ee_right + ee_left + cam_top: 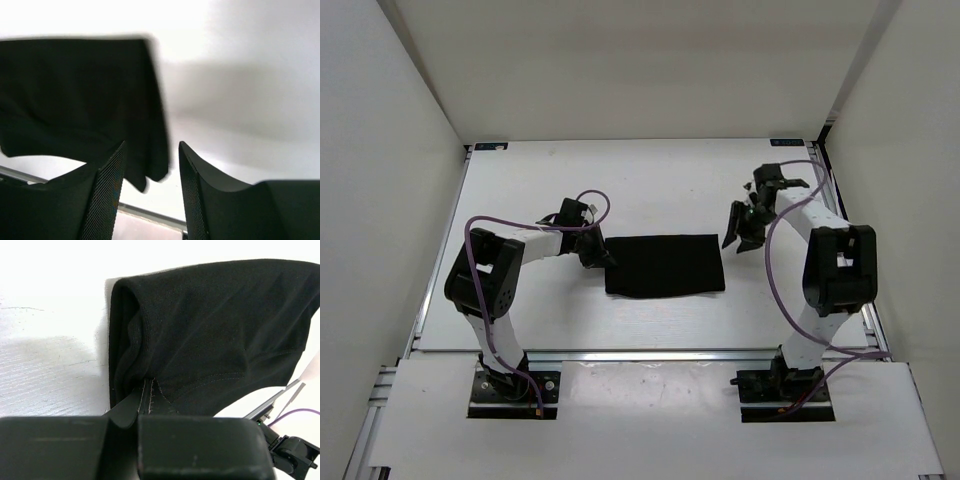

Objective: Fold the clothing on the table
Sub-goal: Fold the skirt

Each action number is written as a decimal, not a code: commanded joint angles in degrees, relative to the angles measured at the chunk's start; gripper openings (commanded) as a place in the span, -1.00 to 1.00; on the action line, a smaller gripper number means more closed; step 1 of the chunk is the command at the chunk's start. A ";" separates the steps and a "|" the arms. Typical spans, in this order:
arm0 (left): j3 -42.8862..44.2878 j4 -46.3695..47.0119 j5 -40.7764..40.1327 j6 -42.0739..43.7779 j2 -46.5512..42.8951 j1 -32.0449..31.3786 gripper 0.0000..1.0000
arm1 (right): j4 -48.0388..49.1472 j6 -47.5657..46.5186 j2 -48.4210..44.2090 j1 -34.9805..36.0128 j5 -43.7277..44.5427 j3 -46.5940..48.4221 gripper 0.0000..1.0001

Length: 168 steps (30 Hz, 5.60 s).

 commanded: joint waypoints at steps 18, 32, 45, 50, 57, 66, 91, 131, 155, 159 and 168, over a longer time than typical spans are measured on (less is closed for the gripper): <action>2.91 -6.01 -1.25 2.50 -0.87 -1.14 -1.00 | 28.05 12.16 -0.67 -7.88 -23.71 -21.60 0.28; 0.72 -0.75 3.05 -1.09 -4.64 0.44 -1.00 | 25.07 12.86 -0.93 -4.97 -22.23 -24.77 -1.00; 1.08 -8.65 -7.13 5.40 -10.90 5.03 -0.99 | 19.53 9.26 -0.31 -5.59 -19.95 -20.81 -1.00; -2.00 -6.19 -12.40 4.62 -8.61 0.55 -1.00 | 18.31 8.91 -1.81 -5.07 -18.72 -21.07 -1.00; -0.96 -5.31 -16.37 3.65 -5.00 -6.14 -1.00 | 15.32 8.47 -3.57 -1.99 -13.10 -17.92 -1.00; -1.48 -4.17 -14.61 2.42 -4.03 -8.96 -1.00 | 6.80 8.73 -10.60 6.62 0.35 -5.36 -1.00; -2.62 -2.76 -12.76 0.66 -6.31 -6.23 -1.00 | 6.44 8.99 12.16 27.01 -13.26 15.84 -1.00; -0.42 -6.28 -8.02 0.84 -15.81 2.30 -1.00 | 23.31 16.99 11.88 21.47 -30.93 6.34 -1.00; 0.98 -1.36 2.26 -6.28 -17.05 0.37 -1.00 | 18.38 14.44 26.67 30.01 -32.95 15.05 -1.00; -0.51 0.22 2.44 -7.95 -16.34 -1.22 -1.00 | 21.55 16.28 16.33 27.20 -31.56 11.72 -0.99; -4.82 8.93 2.62 -12.00 -11.69 -4.90 -1.00 | 28.22 21.20 -3.81 16.13 -28.55 -7.33 -1.00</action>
